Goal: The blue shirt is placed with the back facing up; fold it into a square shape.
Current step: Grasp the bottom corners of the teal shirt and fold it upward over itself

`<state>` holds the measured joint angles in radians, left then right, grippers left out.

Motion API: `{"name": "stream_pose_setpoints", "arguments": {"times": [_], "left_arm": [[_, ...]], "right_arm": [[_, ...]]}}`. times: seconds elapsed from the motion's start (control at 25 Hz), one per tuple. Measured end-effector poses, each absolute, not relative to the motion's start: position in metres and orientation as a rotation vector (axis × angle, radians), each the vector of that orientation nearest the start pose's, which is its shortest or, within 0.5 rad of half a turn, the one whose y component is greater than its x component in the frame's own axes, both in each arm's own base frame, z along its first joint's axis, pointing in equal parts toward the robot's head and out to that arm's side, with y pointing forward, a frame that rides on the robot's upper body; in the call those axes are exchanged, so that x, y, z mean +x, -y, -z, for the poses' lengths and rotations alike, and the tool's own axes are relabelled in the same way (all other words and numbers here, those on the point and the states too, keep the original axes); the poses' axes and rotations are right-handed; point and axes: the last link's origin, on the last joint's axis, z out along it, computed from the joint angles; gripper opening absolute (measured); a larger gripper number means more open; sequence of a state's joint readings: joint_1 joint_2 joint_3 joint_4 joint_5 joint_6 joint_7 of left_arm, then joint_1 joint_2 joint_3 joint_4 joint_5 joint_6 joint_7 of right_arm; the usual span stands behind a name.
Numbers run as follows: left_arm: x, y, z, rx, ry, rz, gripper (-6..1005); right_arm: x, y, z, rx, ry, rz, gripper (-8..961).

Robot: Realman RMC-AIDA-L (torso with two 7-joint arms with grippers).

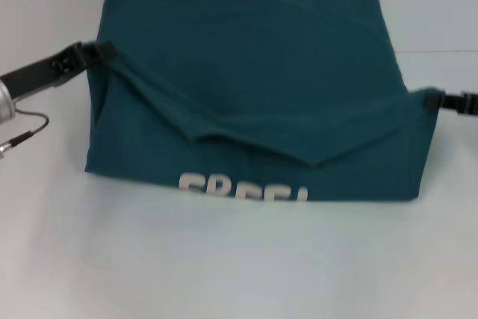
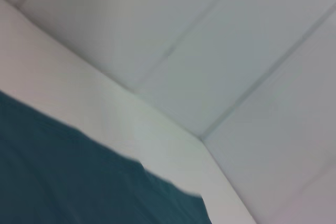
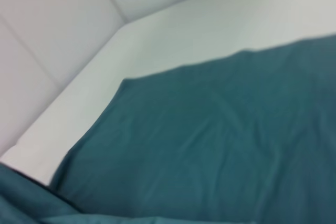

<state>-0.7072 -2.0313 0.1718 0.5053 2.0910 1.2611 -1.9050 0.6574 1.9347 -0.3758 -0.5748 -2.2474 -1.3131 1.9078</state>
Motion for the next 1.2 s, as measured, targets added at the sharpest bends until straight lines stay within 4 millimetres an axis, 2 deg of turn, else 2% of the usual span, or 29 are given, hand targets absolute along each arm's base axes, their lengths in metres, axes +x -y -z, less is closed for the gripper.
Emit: {"name": "stream_pose_setpoints", "arguments": {"times": [0.36, 0.6, 0.8, 0.96, 1.2], "left_arm": [[-0.268, -0.433, -0.036, -1.821, 1.335, 1.064, 134], [-0.260, -0.444, -0.027, -1.753, 1.284, 1.056, 138], [-0.256, -0.450, -0.024, -1.728, 1.286, 1.062, 141], [-0.257, -0.450, -0.022, -1.706, 1.293, 1.065, 144], [-0.261, -0.448, -0.018, -1.681, 1.321, 1.063, 147]], "right_arm": [[0.280, -0.445, -0.063, -2.123, -1.127, -0.477, 34], [0.267, -0.469, -0.053, -2.058, -1.028, -0.370, 34], [0.249, -0.487, -0.059, -2.037, -0.935, -0.349, 34], [0.245, -0.492, -0.060, -2.031, -0.913, -0.338, 33], [0.253, -0.490, -0.047, -2.018, -0.923, -0.298, 33]]}}
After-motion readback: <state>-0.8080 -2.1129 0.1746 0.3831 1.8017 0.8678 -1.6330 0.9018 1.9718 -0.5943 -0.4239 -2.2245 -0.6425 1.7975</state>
